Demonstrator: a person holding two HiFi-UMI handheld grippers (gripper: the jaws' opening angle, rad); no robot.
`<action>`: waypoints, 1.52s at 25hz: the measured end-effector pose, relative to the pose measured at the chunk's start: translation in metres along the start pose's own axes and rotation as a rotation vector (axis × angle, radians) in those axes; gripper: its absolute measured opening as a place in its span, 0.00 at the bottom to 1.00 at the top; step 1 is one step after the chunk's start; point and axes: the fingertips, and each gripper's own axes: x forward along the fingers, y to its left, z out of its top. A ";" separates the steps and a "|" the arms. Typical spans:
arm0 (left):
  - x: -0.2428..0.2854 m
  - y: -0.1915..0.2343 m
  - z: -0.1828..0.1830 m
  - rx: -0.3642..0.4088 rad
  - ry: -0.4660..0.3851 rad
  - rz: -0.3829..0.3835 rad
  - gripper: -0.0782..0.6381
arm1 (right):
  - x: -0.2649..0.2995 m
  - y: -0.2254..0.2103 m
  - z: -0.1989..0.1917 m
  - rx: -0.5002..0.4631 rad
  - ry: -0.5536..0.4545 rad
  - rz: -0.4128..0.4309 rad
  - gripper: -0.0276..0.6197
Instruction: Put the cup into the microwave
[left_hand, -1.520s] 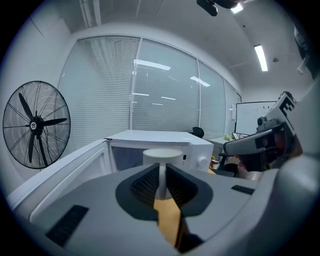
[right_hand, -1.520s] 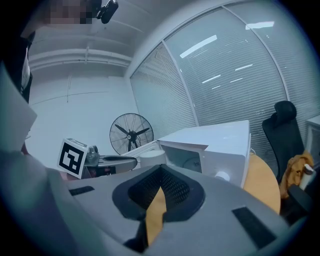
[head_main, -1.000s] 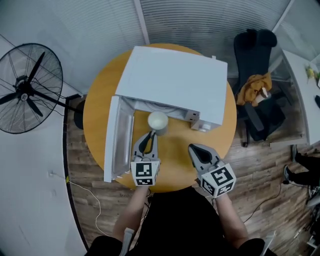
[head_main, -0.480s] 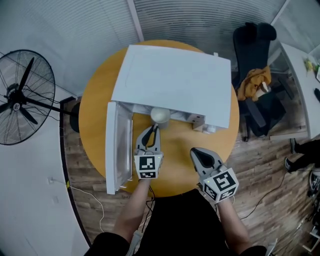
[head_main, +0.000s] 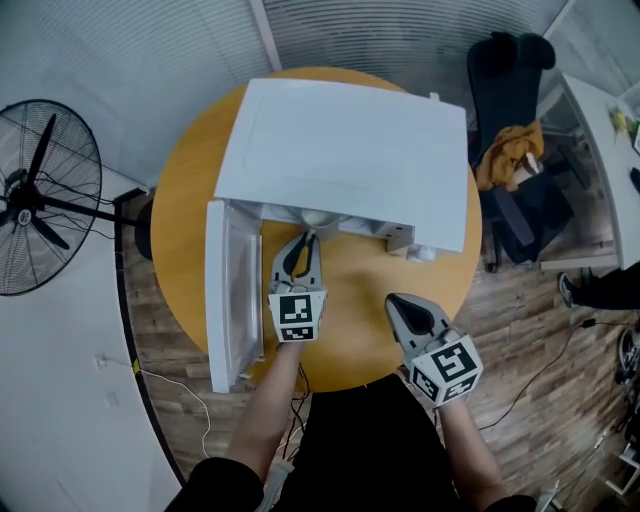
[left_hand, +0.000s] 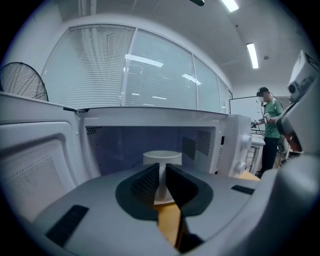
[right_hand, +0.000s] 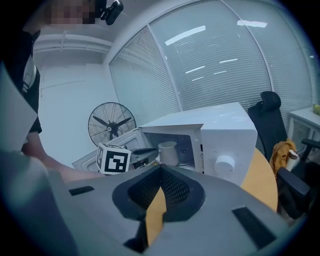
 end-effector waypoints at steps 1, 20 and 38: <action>0.002 0.001 0.000 0.001 -0.001 0.002 0.16 | 0.000 -0.001 0.000 0.001 0.002 -0.001 0.06; 0.042 0.017 -0.004 -0.007 0.003 0.043 0.16 | 0.008 -0.006 0.003 -0.007 0.018 0.008 0.06; 0.084 0.025 -0.001 0.055 -0.004 0.054 0.17 | 0.012 0.001 -0.001 -0.002 0.024 -0.003 0.06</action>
